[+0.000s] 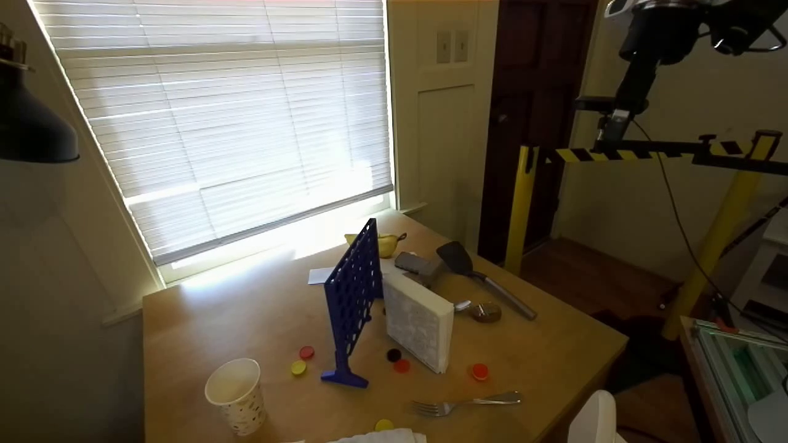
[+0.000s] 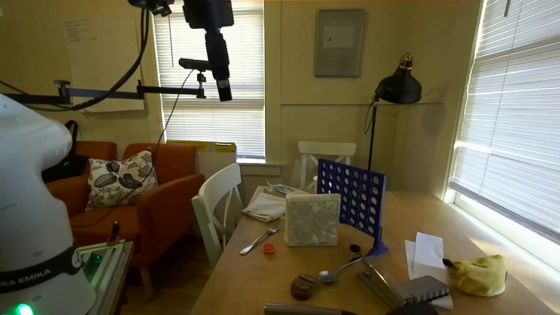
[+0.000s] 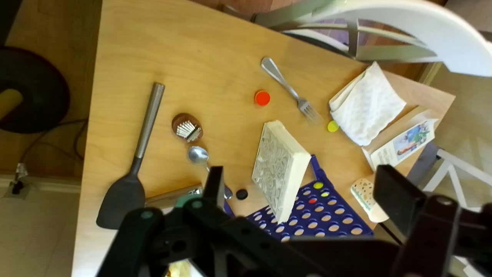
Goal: Place one napkin on the table.
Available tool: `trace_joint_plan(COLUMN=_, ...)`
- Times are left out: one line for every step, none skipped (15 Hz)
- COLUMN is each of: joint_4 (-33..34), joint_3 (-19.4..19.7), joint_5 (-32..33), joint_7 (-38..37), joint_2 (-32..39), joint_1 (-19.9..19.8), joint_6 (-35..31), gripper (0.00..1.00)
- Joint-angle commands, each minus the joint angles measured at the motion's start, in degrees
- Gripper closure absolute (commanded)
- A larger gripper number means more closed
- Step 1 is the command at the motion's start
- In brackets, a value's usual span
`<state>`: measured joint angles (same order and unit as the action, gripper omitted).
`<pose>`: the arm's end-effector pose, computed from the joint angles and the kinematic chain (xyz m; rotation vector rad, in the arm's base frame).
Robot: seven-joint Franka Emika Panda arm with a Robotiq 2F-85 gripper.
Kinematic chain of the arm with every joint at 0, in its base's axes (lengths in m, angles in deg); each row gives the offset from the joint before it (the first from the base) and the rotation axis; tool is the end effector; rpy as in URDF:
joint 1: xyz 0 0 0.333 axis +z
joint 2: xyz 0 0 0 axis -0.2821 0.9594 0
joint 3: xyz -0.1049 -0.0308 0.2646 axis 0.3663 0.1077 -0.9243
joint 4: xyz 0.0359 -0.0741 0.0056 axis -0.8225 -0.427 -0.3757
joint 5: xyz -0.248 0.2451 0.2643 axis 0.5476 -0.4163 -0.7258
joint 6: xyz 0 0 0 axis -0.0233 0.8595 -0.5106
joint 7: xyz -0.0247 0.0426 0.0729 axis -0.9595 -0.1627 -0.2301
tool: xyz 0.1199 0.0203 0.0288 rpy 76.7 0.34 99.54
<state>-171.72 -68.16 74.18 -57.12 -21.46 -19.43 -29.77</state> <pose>0.3927 -0.0968 0.5392 -2.8764 0.2899 -0.2606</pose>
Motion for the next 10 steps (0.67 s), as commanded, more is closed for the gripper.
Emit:
trace_joint_plan(joint_4=-3.39, joint_3=-2.77, joint_5=-1.18, joint_7=-1.73, joint_2=3.25, joint_1=-1.51, joint_6=-9.93, gripper=0.0)
trace_joint_plan(joint_4=-4.28, joint_3=-3.47, joint_5=-1.04, joint_7=-2.59, joint_2=4.57, joint_1=-1.57, joint_6=-12.63, gripper=0.0)
trace_joint_plan(joint_4=-5.15, joint_3=-4.18, joint_5=-0.9, joint_7=-3.56, joint_2=5.76, joint_1=-1.65, joint_6=-15.09, gripper=0.0)
trace_joint_plan(joint_4=-6.21, joint_3=-4.85, joint_5=-0.75, joint_7=-4.15, joint_2=7.26, joint_1=-1.57, joint_6=-18.22, gripper=0.0)
trace_joint_plan(joint_4=-7.0, joint_3=-5.51, joint_5=-0.38, joint_7=-4.58, joint_2=8.78, joint_1=-1.51, joint_6=-20.81, gripper=0.0)
trace_joint_plan(joint_4=-7.63, joint_3=-6.16, joint_5=-0.26, joint_7=-5.32, joint_2=10.52, joint_1=-1.4, joint_6=-22.79, gripper=0.0)
trace_joint_plan(joint_4=-8.15, joint_3=-6.6, joint_5=-0.44, joint_7=-5.74, joint_2=11.92, joint_1=-1.13, joint_6=-24.63, gripper=0.0)
trace_joint_plan(joint_4=-8.39, joint_3=-7.08, joint_5=-0.55, joint_7=-6.21, joint_2=13.59, joint_1=-0.87, joint_6=-26.01, gripper=0.0)
trace_joint_plan(joint_4=-8.47, joint_3=-7.5, joint_5=-0.66, joint_7=-6.52, joint_2=15.17, joint_1=-0.61, joint_6=-27.24, gripper=0.0)
trace_joint_plan(joint_4=-8.37, joint_3=-7.98, joint_5=-0.57, joint_7=-7.06, joint_2=16.68, joint_1=-0.56, joint_6=-28.36, gripper=0.0)
